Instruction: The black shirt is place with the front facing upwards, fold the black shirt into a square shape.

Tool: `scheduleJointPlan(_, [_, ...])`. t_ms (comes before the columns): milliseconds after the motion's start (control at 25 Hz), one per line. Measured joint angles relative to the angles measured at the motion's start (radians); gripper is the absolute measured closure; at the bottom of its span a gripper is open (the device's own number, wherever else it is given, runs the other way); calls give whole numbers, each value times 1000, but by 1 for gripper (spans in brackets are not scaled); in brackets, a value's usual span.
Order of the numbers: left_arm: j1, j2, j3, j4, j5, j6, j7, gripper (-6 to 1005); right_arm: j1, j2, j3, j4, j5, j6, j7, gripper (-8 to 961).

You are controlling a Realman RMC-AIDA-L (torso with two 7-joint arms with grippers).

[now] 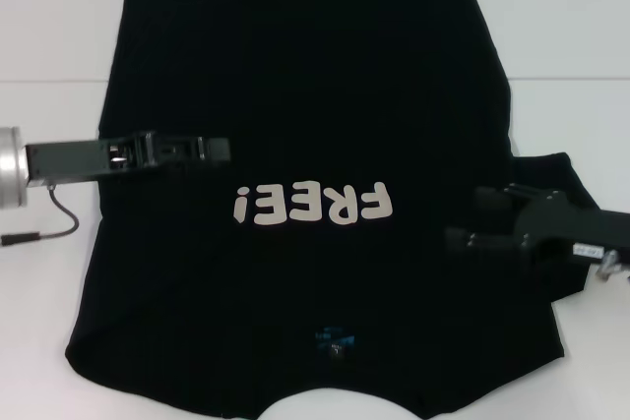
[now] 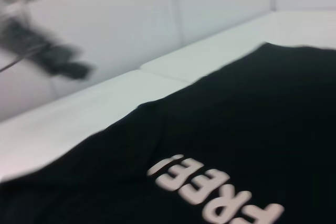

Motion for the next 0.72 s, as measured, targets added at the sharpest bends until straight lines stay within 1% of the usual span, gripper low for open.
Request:
scheduleJointPlan(80, [31,-11,-8,12,-30,57,161,716,5,-19,-2,-31,-3,-2,148,42])
scheduleJointPlan(160, [59,-28,-8,26,-39,74,289,668,6,-50,-10,-73,-7,-10,306,42])
scheduleJointPlan(200, [76,-40,-5,35,-39,77,363,644,7,-67,-14,-94,-11,-17,386,42])
scheduleJointPlan(240, [93,-58,-3,53,-38,77,452,621,7,-86,-16,-118,-16,-25,467,42])
scheduleJointPlan(320, [120,-85,-1,81,-35,76,578,573,11,-122,-17,-176,-48,-51,624,42])
scheduleJointPlan(360, [137,-103,-1,101,-33,72,645,549,13,-136,-17,-203,-67,-65,696,42])
scheduleJointPlan(400, [155,-126,1,124,-33,66,700,501,19,-147,-15,-239,-99,-82,780,42])
scheduleJointPlan(440, [167,-140,0,141,-32,55,728,453,26,-158,-12,-277,-137,-94,864,42])
scheduleJointPlan(520, [182,-163,1,171,-31,30,763,356,49,-171,-5,-352,-239,-120,1023,42])
scheduleJointPlan(600, [188,-170,6,183,-23,22,769,272,76,-174,-4,-410,-350,-155,1149,42])
scheduleJointPlan(720, [189,-171,12,184,-17,33,791,163,132,-168,-2,-450,-546,-194,1237,42])
